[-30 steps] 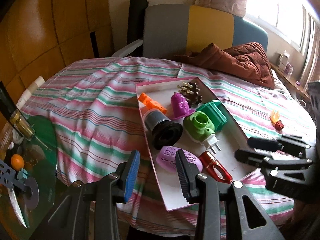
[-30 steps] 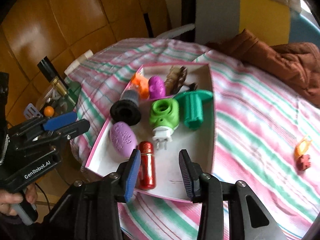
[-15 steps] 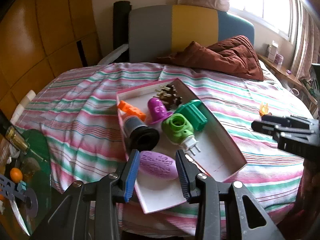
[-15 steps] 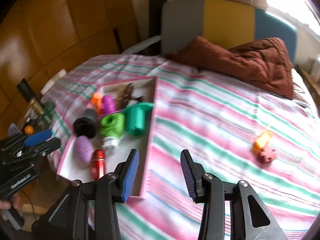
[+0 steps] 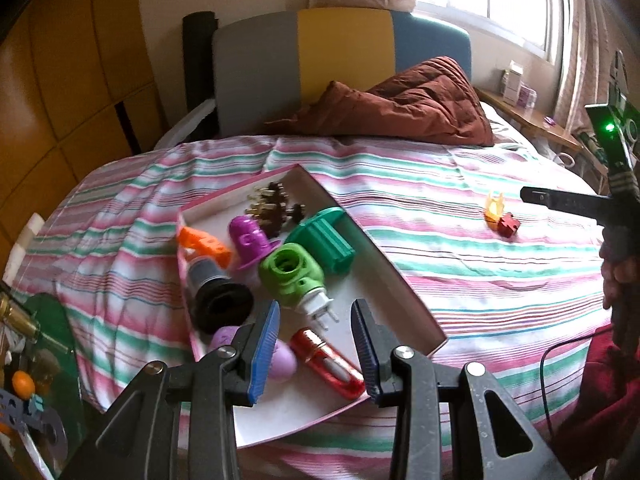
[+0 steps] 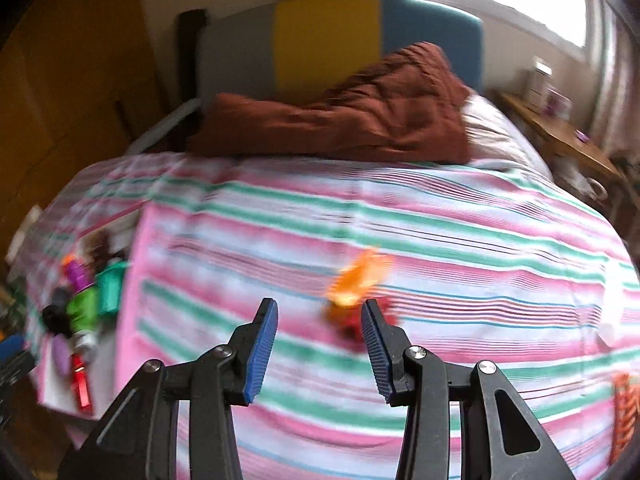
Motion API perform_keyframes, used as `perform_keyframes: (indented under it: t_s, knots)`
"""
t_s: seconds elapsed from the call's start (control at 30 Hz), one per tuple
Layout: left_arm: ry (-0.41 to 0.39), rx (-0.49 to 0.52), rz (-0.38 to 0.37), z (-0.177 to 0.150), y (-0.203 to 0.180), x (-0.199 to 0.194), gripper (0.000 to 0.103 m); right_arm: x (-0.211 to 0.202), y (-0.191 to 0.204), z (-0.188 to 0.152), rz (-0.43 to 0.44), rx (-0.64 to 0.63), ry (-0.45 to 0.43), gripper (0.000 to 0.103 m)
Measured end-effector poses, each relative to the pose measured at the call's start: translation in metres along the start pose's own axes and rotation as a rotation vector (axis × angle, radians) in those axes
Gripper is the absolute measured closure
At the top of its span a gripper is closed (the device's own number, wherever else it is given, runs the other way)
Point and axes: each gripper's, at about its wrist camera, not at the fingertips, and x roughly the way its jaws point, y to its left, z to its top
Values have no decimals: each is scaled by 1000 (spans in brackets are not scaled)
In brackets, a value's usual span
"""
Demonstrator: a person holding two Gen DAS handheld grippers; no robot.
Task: Organize rigid objects
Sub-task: 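Move both tools toward the orange piece and red puzzle piece, then grasp the orange slide-shaped piece with the left gripper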
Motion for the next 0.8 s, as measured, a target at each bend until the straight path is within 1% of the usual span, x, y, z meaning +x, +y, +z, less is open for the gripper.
perform_keyframes:
  t_s: [0.07,0.17,0.2,0.27,0.3,0.4,0.43,0.5,0.8]
  knots:
    - [2,16,-9,5,-9,3,66,5,-20,0,-34,44,-5,59]
    - [4,41,-26,12,-22,7,66,13,-54,-7,-80,149,-15,59]
    - [5,47,-31,14,-25,9,66,16,-68,-12,-88,210,-8,59]
    - [8,60,-47,20,-35,13,66,22,-90,-16,-97,319,41,59]
    - [12,66,-62,25,-42,16,66,22,-98,-16,-90,355,37,59]
    - [24,84,-108,34,-59,25,66,16,-108,-15,-113,395,13,58]
    - [26,92,-119,36,-65,27,66,15,-110,-15,-113,408,11,57]
    - [37,108,-144,41,-78,35,66,14,-113,-16,-105,428,14,53]
    - [94,166,-229,71,-134,76,66,14,-121,-19,-61,503,23,51]
